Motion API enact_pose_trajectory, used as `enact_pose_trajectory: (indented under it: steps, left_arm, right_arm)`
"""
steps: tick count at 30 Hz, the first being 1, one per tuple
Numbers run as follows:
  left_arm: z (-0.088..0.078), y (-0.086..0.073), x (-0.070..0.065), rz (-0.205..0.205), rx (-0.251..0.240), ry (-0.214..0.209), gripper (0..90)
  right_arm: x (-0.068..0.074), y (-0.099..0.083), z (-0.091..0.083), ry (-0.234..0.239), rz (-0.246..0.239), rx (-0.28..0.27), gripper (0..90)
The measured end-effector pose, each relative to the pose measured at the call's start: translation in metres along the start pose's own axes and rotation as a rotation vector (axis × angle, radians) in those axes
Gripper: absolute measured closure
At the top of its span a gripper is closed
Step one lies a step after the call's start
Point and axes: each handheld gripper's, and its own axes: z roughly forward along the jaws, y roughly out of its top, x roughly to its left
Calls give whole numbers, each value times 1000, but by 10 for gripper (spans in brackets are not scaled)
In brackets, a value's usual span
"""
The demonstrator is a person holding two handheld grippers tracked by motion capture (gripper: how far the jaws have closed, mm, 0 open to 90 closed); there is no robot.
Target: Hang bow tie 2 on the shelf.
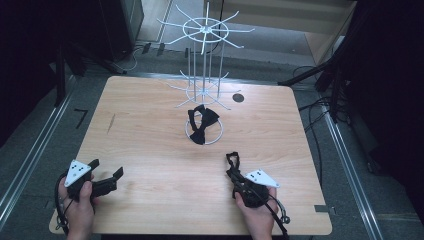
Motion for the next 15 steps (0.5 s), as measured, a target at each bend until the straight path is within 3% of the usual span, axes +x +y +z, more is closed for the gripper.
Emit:
enact_pose_trajectory:
  steps: [15]
  left_arm:
    - [0, 0, 0, 5, 0, 2, 80]
  right_arm:
    - [0, 22, -20, -15, -28, -114, 806]
